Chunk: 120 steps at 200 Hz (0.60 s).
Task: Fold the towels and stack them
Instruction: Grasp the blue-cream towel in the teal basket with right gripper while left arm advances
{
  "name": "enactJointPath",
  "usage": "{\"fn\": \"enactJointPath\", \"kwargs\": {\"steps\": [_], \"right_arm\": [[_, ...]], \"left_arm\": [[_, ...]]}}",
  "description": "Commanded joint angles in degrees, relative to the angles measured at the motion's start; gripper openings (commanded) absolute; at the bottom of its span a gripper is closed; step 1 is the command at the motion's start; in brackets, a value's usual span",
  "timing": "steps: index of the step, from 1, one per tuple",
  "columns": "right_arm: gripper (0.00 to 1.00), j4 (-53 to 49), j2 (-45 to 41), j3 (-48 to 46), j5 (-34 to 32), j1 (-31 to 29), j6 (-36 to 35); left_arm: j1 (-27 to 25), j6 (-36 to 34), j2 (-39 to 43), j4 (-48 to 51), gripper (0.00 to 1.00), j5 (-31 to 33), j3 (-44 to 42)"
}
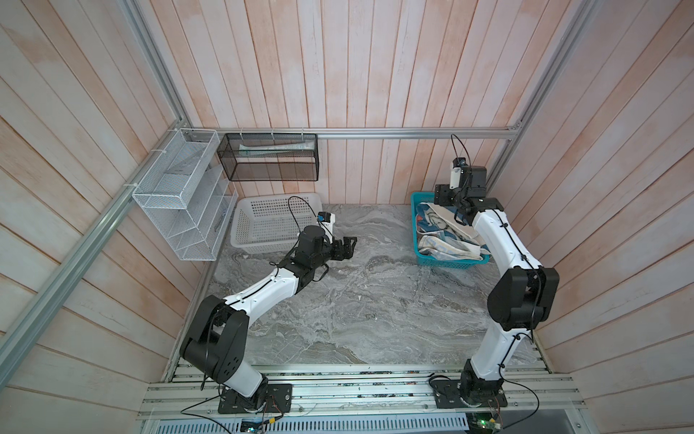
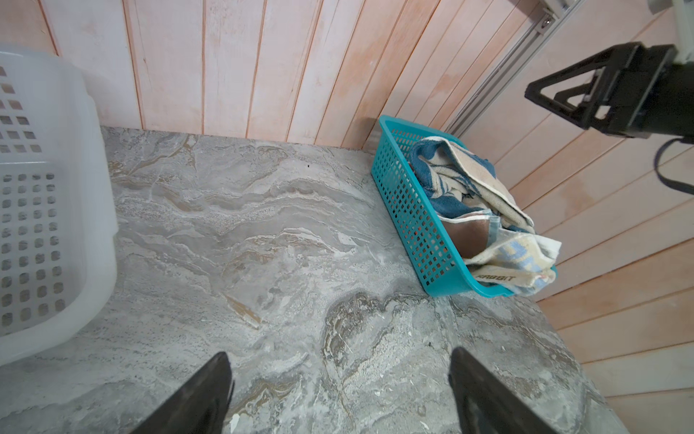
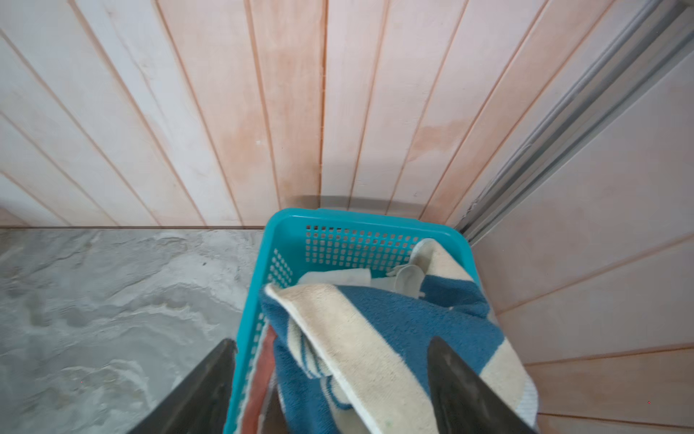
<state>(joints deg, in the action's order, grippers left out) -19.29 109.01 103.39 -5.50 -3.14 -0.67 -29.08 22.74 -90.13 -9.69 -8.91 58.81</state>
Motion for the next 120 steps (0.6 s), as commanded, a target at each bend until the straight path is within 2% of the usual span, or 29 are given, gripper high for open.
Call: {"fn": "enactJointPath", "kwargs": {"steps": [1, 15, 47, 53, 61, 70, 78, 90, 120], "right_arm": [[0.9, -3.8, 7.5, 0.5, -4.0, 1.4, -0.5], [0.98, -5.6, 10.7, 1.7, -3.7, 2.0, -0.3], [0.97, -7.0, 18.1, 5.0, -4.4, 2.8, -0.9], [0.92, -9.1, 19.6, 7.6, -5.6, 2.9, -1.4], [0.8, -12.2, 21.4, 11.8, -7.0, 3.1, -1.4], [0.52, -14.0, 22.3, 15.2, -8.0, 3.1, -1.0], [0.23, -13.4, 21.7, 16.0, -8.3, 3.1, -0.8], [0.01, -9.0, 18.4, 12.8, -8.4, 2.9, -1.1], [0.0, 6.4, 4.7, -3.6, -12.2, 1.8, -2.2]], "left_arm": [[-0.6, 0.2, -0.6, 1.0, 0.92, -2.5, -1.4], [-0.9, -0.4, -1.3, 0.8, 0.92, -2.8, -1.1], [-1.0, -0.6, -3.7, -1.7, 0.92, -1.8, -0.8], [-1.0, -0.5, -4.0, -2.0, 0.92, -1.9, -0.5], [-1.0, -0.3, -4.6, -2.1, 0.92, -2.4, -0.1], [-1.1, -0.3, -5.0, -2.3, 0.92, -3.1, 0.3], [-1.2, -0.3, -5.4, -2.6, 0.92, -3.6, 0.6], [-1.3, -0.2, -5.8, -3.0, 0.92, -3.7, 0.8], [-2.3, 0.0, -5.4, -3.5, 0.92, -3.8, 1.3]]}}
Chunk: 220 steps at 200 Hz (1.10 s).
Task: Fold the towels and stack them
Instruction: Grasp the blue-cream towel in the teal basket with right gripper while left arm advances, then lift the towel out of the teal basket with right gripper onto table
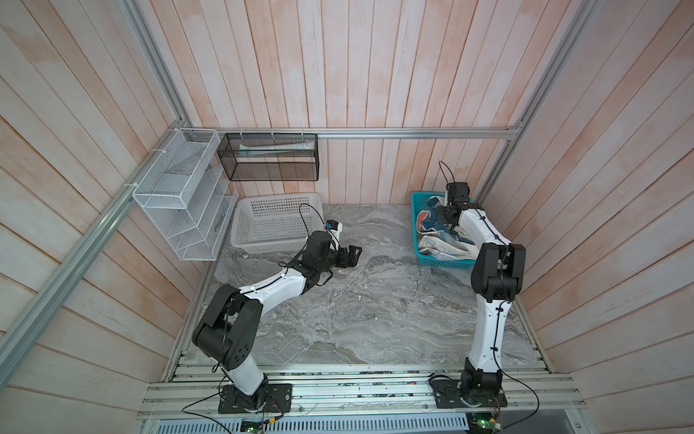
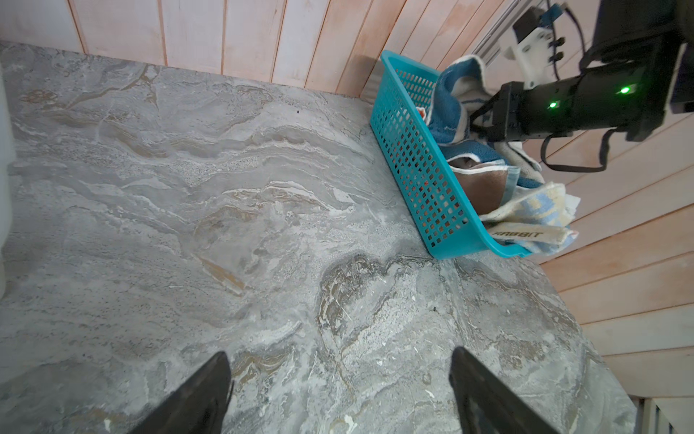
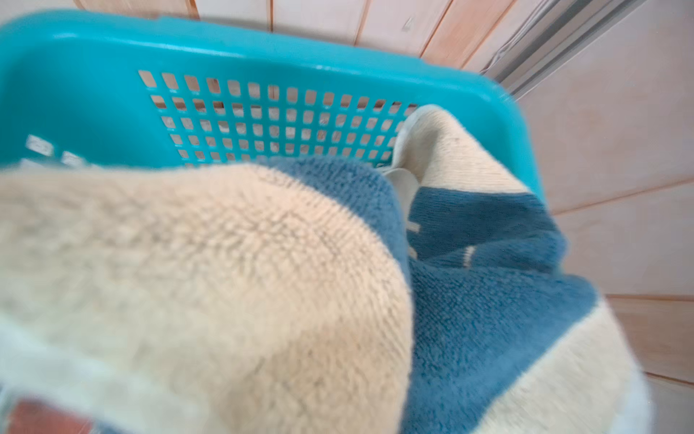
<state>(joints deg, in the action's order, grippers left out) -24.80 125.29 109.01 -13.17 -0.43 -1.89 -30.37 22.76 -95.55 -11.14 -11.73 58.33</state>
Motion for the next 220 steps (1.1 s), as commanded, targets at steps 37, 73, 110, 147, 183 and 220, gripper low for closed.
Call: {"fn": "enactJointPath", "kwargs": {"steps": [37, 73, 110, 147, 183, 220], "right_arm": [[0.0, 28.5, -29.8, -27.6, -4.7, -2.5, -2.0], [0.0, 33.8, -43.2, -34.3, -5.4, -5.5, -3.2], [0.0, 26.1, -49.1, -24.4, -2.8, -7.9, -5.3], [0.0, 19.2, -51.8, -14.4, -6.3, -23.7, -10.3], [0.0, 14.0, -50.2, -12.0, -11.9, -43.0, -9.0], [0.32, 13.4, -46.2, -25.7, -5.8, -45.1, 0.8]], "left_arm": [[-4.1, -3.0, 2.6, -1.8, 0.92, 0.2, 1.8], [-7.1, -3.5, 4.7, -0.6, 0.92, 0.3, 1.4], [-9.1, -3.7, 8.8, 1.2, 0.92, 0.7, 1.5], [-9.1, -3.9, 17.6, 2.1, 0.92, 4.8, -0.3], [-8.0, -4.5, 26.4, 10.5, 0.92, 11.4, -1.2], [-0.5, 1.9, 32.4, 19.4, 0.92, 10.5, -6.7]]}}
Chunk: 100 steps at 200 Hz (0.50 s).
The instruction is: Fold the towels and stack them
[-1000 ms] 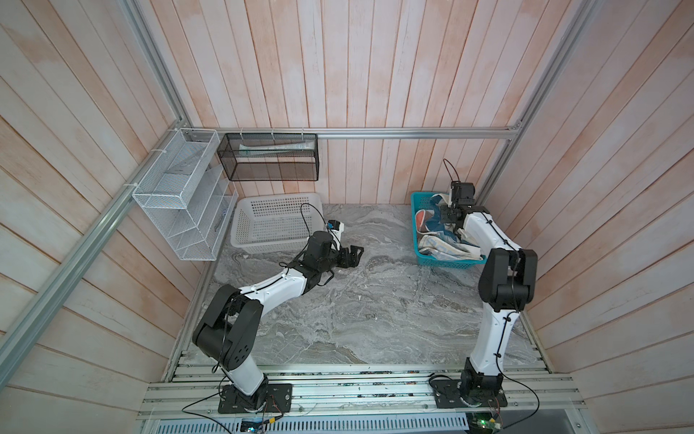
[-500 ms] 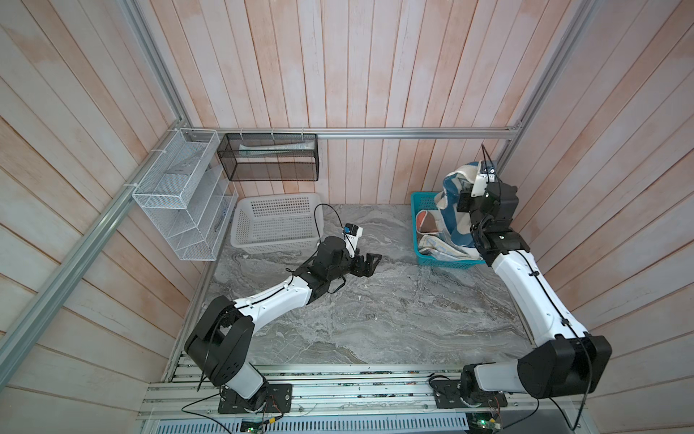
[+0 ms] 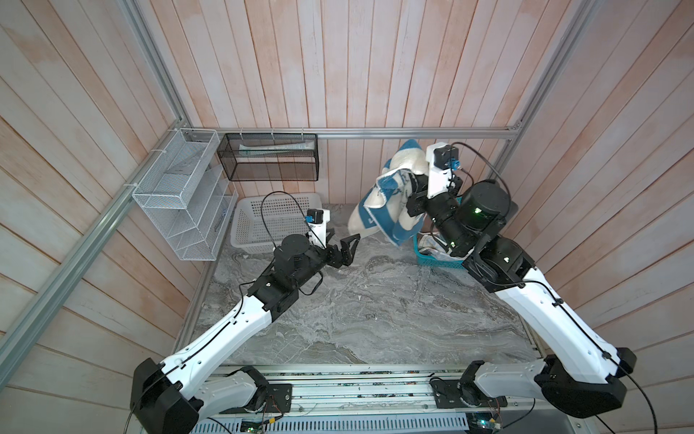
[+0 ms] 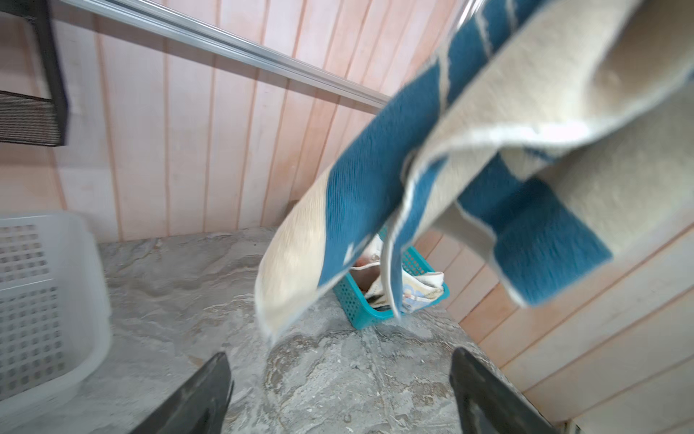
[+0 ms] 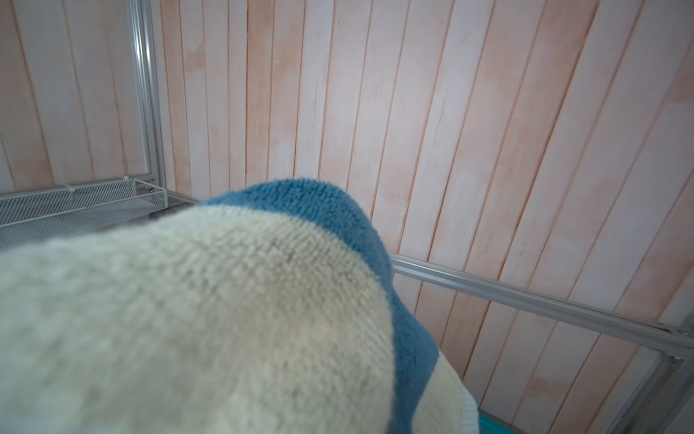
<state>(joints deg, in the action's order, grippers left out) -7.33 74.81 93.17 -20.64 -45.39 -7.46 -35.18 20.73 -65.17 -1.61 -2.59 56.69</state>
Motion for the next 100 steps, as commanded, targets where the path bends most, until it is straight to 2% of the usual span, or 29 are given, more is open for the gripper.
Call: {"fn": "enactJointPath", "kwargs": {"steps": [1, 15, 32, 52, 66, 87, 100], "right_arm": [[0.34, -4.1, 4.4, -10.4, 1.7, -0.1, 6.6], [0.51, -5.3, 7.2, -15.0, 4.0, 1.4, 9.8], [0.61, -7.8, 10.4, -18.6, 10.6, 5.9, 16.8], [0.62, -8.2, 12.0, -23.0, 18.5, 11.5, 23.3], [0.62, -6.6, 11.8, -26.6, 22.2, 13.7, 25.5], [0.6, -4.7, 11.3, -30.9, 24.0, 14.7, 26.6], [0.59, -4.1, 11.4, -33.0, 24.1, 14.8, 26.9]], "left_arm": [[4.4, 4.0, 2.1, 10.1, 0.92, 1.4, -5.3], [6.3, 5.6, 2.7, 13.0, 0.92, 0.6, -8.3], [6.9, 6.9, 1.6, 16.5, 0.92, -0.4, -10.9], [6.8, 9.0, -0.8, 17.8, 0.89, -2.6, -13.7], [6.6, 10.6, -2.9, 16.8, 0.86, -4.1, -15.4], [5.2, 12.2, -6.3, 14.1, 0.78, -5.9, -16.0], [3.3, 11.8, -8.9, 13.9, 0.77, -5.5, -15.0]]}}
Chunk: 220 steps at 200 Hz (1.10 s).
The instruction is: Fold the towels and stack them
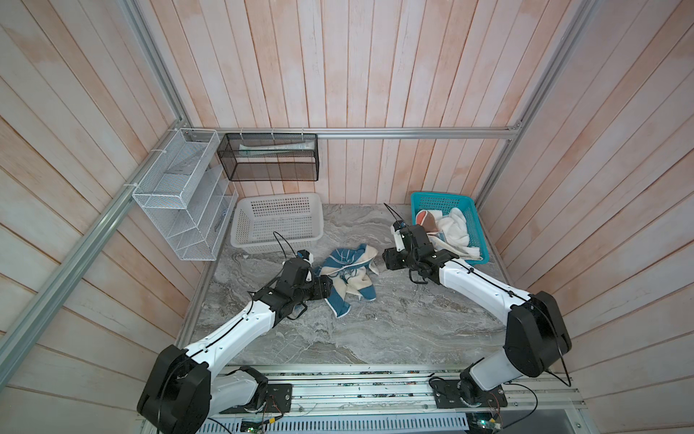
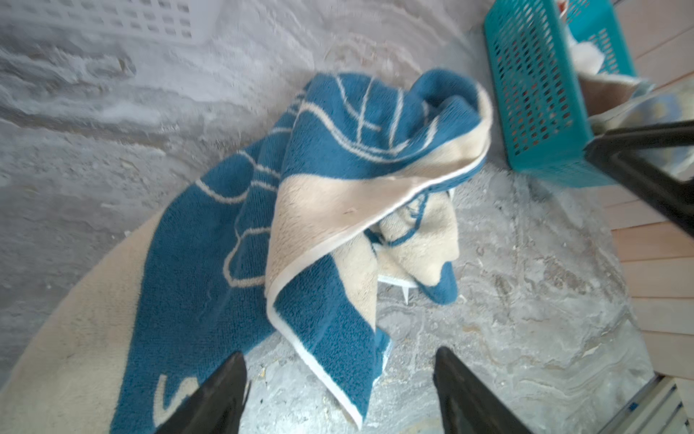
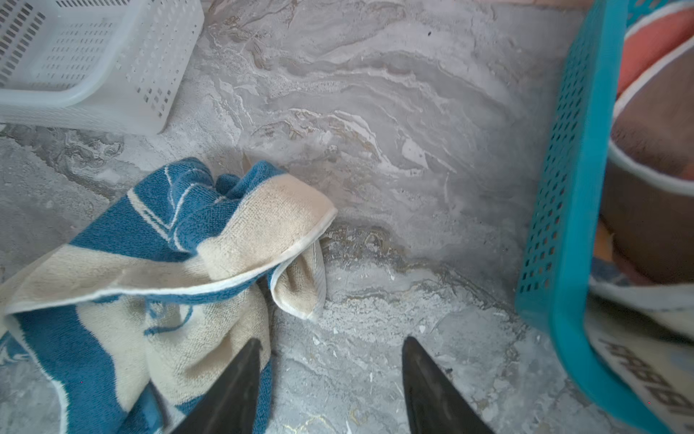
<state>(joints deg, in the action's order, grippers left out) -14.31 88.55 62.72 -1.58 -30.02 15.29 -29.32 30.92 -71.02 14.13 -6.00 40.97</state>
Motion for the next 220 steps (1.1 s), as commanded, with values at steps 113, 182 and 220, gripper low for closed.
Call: {"fn": "enactJointPath", "kwargs": {"steps": [113, 182, 220], "right_arm": [[0.65, 14.5, 13.5, -5.6, 15.0, 0.8, 3.4], [0.1, 13.9, 21.0, 1.2, 16.6, 0.4, -1.5], [0.0, 9.3, 16.3, 5.9, 11.0, 3.4, -6.4]], "left_arm": [[-6.9, 7.6, -15.4, -3.4, 0.75, -0.7, 4.4], [-6.8, 9.9, -15.6, -7.4, 0.41, -1.2, -0.1], [-6.7, 5.6, -11.2, -4.1, 0.0, 0.2, 2.0]]}}
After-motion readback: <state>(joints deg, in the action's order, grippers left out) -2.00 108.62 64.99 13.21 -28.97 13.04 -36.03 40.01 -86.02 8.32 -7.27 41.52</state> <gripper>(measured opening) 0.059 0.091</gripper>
